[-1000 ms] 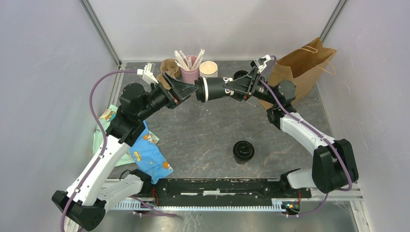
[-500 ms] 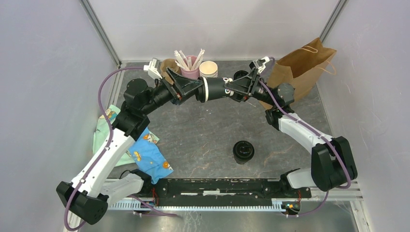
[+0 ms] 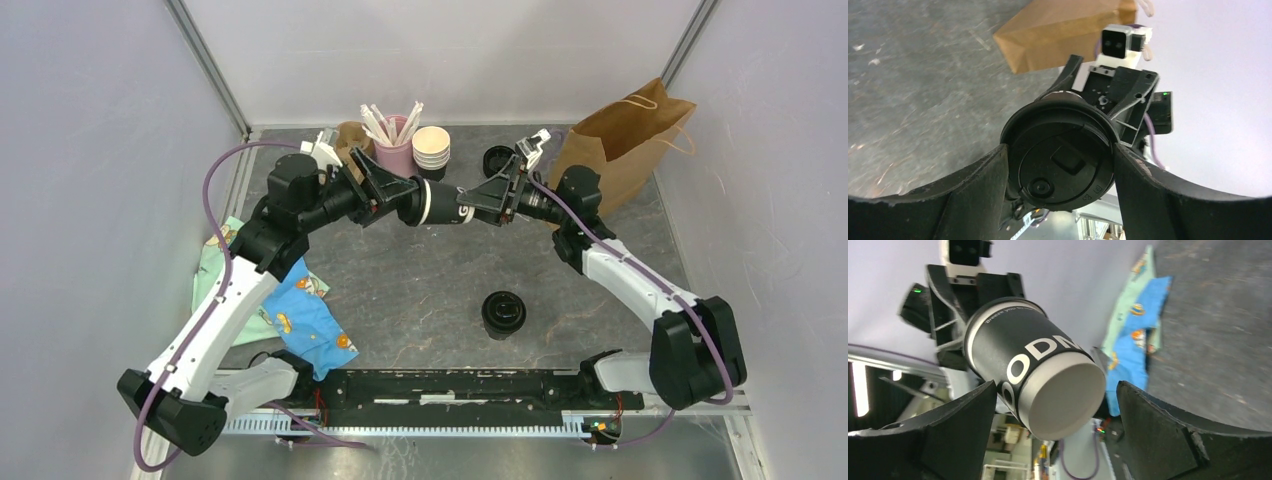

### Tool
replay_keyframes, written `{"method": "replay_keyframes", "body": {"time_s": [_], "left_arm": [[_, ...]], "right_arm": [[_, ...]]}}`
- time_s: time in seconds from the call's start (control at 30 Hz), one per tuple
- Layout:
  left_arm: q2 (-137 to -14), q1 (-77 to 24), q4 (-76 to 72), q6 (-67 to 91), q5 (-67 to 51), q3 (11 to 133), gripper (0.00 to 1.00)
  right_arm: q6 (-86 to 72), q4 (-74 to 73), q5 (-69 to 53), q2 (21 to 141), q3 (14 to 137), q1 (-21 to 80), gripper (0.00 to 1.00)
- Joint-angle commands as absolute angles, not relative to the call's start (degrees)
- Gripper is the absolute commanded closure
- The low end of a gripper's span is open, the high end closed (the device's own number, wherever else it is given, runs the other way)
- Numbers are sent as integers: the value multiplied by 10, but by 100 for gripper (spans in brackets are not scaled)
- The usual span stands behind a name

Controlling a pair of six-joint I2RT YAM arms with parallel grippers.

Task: Pack the takeout coffee
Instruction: Adjust the coffee cup at the center of the board.

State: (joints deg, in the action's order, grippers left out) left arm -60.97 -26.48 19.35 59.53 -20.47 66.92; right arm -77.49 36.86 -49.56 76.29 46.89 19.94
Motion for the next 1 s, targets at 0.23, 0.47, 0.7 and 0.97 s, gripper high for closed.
{"method": "replay_keyframes", "body": {"time_s": [0.23,0.47,0.7,0.97], "left_arm": [[-623,-277,358,502,-160,689,45],[-708,-467,532,430,33,788,47],[-795,-643,628,449,148,831,47],[-868,-694,609,462,180,835,48]], "right_arm": [[-265,-184,-396,724,515,156,2],[-115,-341,-241,697,572,153,2],[-91,-370,-172,647,572,152,2],[-74,-392,-140,616,573,153,2]]}}
